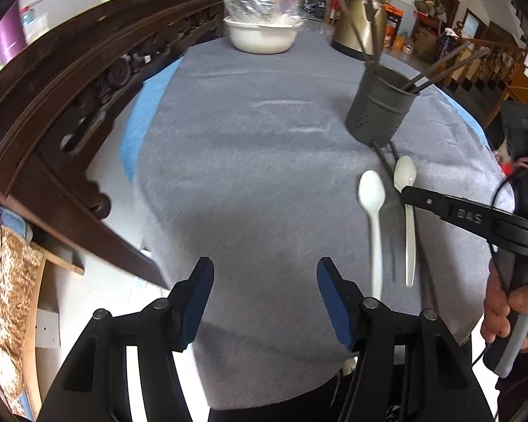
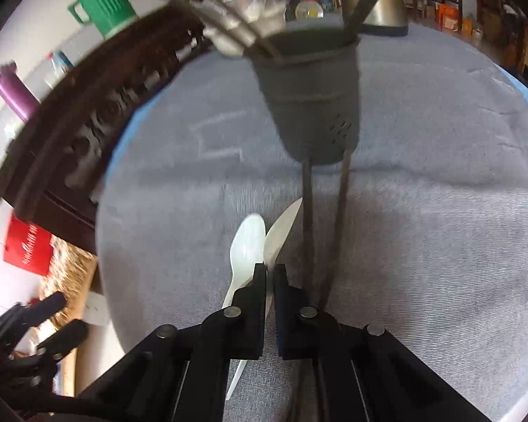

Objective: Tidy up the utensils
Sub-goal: 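Close the left gripper on another white spoon while the right gripper holds its spoon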

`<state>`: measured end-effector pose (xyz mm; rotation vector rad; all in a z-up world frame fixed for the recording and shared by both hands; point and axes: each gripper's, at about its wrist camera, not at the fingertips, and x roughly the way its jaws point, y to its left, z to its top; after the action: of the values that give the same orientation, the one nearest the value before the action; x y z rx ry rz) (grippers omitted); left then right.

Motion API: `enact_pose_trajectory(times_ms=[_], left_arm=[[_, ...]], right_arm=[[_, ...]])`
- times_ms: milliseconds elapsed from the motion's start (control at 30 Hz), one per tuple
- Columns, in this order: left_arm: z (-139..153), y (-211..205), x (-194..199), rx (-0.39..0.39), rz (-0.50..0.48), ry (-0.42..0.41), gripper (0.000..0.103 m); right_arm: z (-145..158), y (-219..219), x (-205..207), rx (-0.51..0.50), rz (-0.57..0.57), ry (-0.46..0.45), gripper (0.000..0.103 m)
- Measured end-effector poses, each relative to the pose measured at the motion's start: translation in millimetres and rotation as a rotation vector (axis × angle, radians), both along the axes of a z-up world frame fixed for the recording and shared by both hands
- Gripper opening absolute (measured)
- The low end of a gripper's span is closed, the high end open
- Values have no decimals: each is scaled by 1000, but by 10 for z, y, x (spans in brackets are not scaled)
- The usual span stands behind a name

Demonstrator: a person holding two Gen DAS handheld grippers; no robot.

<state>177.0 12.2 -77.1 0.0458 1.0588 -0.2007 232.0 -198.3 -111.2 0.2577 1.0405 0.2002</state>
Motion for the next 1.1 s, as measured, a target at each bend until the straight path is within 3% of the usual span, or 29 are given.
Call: enact_pose_trajectory(times_ms=[133,267,500,633,767,900,1033,1100], left_arm=[[17,-265,165,-3,-50,0,62],[-82,-591,352,-20,-95,41,62],[-284,-1020,583,13,-133,96,62],[-365,-1099,702,37,-108,116,62],[-427,-1140,790,52,-90,123,62],[-472,-1151,874,11,-63,139,62],[-520,-1181,947,3,-57,151,39],[-518,-1191,950,2,-57,143,36]], right_arm=[[108,-290,-101,89,-40,-42,4],[175,-673,-251,98,-119,-64,4],[-119,-1152,-338,89,-167,52,4],[-226,-1292,-368,84,-173,93,8],[-280,-1412,-319,136,-163,149,9],[-331,-1643,-279,228,-171,191,9],[-389,-1862,-219,313,-207,213,10],[-389,-1919,-187,318,-221,218,10]])
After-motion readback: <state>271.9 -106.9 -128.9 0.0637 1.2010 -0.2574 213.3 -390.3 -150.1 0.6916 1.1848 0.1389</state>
